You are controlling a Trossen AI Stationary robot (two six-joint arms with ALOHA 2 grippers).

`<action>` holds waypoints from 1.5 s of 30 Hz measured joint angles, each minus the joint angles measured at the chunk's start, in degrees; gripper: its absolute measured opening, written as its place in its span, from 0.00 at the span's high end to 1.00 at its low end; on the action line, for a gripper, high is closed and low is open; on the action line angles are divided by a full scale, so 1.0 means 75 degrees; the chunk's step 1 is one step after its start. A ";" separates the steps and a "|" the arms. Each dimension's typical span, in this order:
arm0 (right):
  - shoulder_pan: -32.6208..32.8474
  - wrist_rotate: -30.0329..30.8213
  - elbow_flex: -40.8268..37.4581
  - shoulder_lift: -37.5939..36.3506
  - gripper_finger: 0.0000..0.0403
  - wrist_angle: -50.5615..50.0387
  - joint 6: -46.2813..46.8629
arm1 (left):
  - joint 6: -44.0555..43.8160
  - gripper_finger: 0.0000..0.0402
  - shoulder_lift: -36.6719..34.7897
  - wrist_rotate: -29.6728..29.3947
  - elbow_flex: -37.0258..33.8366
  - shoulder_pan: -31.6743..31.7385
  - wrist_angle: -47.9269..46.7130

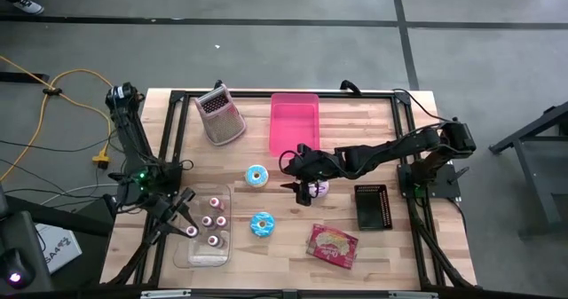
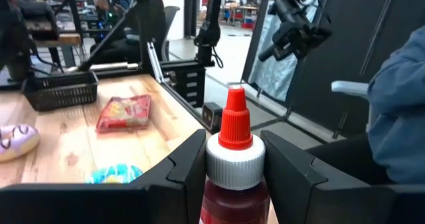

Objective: Pick & Place Food Item
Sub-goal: Put the red large food coloring bottle into the transparent bin

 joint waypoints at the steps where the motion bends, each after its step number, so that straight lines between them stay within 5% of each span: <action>1: 0.0000 -0.0001 0.0000 0.0000 0.48 0.0001 0.0000 | -0.0085 0.70 0.0001 0.0000 -0.0054 -0.0028 -0.0007; 21: -0.0002 0.0001 0.0000 0.0000 0.48 0.0001 0.0000 | -0.1124 0.70 0.1221 -0.0004 -0.0613 -0.0490 0.0309; 45: 0.0001 -0.0002 0.0000 -0.0003 0.48 0.0026 0.0000 | -0.0844 0.70 0.4080 -0.0530 -0.0611 -0.0814 0.3159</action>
